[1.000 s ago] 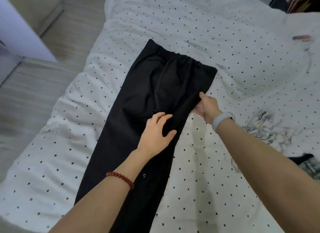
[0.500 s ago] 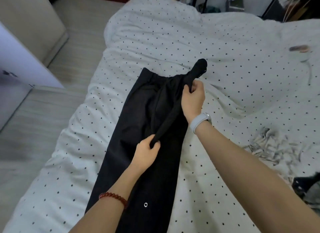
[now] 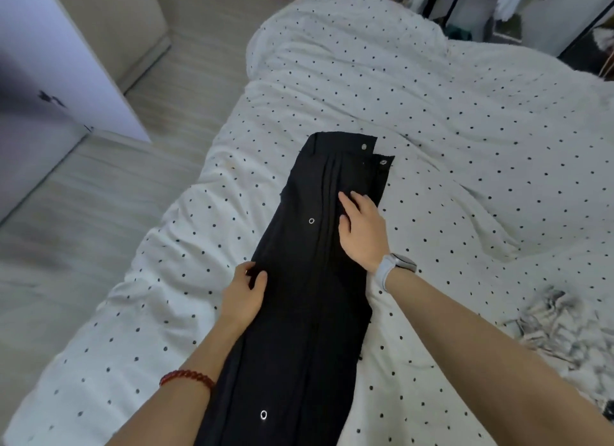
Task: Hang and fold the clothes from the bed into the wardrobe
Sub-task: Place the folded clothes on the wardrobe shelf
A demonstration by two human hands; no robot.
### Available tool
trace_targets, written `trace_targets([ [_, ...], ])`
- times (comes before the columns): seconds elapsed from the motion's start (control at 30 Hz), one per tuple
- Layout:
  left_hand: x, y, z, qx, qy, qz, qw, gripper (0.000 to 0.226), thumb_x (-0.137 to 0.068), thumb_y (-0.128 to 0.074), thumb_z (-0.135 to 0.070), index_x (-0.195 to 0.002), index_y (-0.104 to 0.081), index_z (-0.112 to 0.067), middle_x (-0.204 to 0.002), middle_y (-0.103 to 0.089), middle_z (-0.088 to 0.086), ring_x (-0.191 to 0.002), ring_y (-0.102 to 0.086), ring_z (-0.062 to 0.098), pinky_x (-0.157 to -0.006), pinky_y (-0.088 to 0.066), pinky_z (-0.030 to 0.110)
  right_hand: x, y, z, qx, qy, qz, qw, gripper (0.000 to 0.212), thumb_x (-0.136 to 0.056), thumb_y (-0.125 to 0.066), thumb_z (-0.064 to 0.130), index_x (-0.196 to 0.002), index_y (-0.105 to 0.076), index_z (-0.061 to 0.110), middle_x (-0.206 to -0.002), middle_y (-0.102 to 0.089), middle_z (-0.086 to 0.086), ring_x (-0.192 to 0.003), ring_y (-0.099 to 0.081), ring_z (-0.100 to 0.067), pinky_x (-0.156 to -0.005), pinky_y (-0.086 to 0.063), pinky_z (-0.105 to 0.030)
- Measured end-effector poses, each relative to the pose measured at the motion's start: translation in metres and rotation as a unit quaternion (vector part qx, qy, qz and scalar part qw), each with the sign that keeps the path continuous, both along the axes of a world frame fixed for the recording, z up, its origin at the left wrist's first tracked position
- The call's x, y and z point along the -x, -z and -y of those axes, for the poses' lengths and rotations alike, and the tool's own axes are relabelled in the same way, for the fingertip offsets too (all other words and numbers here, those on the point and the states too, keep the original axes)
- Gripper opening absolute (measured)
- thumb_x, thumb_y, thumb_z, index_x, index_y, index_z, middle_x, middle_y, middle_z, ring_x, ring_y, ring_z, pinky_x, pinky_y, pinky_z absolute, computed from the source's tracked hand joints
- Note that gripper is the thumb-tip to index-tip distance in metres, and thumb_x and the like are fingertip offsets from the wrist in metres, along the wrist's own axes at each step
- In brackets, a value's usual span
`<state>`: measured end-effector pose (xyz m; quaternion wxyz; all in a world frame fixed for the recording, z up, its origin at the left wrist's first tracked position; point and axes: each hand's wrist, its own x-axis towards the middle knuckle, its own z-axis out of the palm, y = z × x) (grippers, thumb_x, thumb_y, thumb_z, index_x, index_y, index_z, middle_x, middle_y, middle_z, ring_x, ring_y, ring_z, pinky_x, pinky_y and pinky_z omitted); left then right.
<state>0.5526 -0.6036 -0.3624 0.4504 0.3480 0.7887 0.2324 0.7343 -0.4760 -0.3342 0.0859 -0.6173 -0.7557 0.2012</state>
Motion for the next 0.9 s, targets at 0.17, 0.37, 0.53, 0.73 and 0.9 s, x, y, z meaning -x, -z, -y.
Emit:
trace_targets([
  [0.17,0.000,0.001,-0.011,-0.099,0.044,-0.048,0.993,0.035,-0.100,-0.040,-0.022,-0.130,-0.050,-0.007,-0.122,-0.060,0.008,-0.111,-0.055,0.024,-0.088,-0.036,0.020,-0.009,0.019,-0.005,0.078,-0.010,0.203,0.976,0.058,-0.099,-0.029,0.033,-0.149,-0.001,0.028,-0.158,0.003,0.002,-0.143,-0.003,-0.035,-0.115,-0.009,-0.052],
  [0.37,0.011,0.003,-0.017,-0.037,0.032,-0.029,0.998,0.032,-0.097,-0.046,-0.030,-0.122,-0.053,-0.011,-0.085,-0.058,-0.004,-0.087,-0.053,0.014,-0.076,-0.037,0.023,-0.024,0.022,0.002,0.094,0.012,0.203,0.975,0.055,-0.100,-0.024,0.028,-0.150,-0.003,0.017,-0.158,0.005,0.001,-0.145,0.003,-0.026,-0.116,-0.006,-0.050],
  [0.53,0.011,0.002,0.054,0.071,0.078,-0.023,0.994,0.051,-0.092,-0.054,-0.036,-0.136,-0.041,-0.014,-0.123,-0.056,0.009,-0.116,-0.052,0.022,-0.091,-0.040,0.028,-0.002,0.033,0.074,0.073,0.051,0.062,0.994,0.054,-0.100,-0.030,0.026,-0.149,-0.011,0.010,-0.158,0.003,-0.009,-0.144,0.005,-0.034,-0.117,-0.001,-0.042],
  [0.73,0.014,0.004,0.138,0.071,0.091,-0.174,0.978,0.019,-0.099,-0.040,-0.028,-0.092,-0.053,-0.015,-0.079,-0.061,0.004,-0.081,-0.059,0.024,-0.092,-0.041,0.038,0.009,0.052,0.186,0.061,0.074,-0.036,0.995,0.058,-0.097,-0.041,0.017,-0.148,-0.015,0.009,-0.157,-0.003,-0.011,-0.144,-0.004,-0.032,-0.114,-0.003,-0.030],
  [0.9,0.042,0.011,0.150,0.085,0.033,-0.165,0.982,0.033,-0.095,-0.047,-0.028,-0.065,-0.042,-0.015,-0.070,-0.048,0.000,-0.081,-0.055,0.030,-0.079,-0.041,0.040,0.023,0.040,0.255,0.088,0.159,-0.174,0.968,0.059,-0.095,-0.047,0.010,-0.147,-0.019,0.009,-0.150,-0.023,-0.009,-0.139,-0.022,-0.020,-0.110,-0.016,-0.020],
])
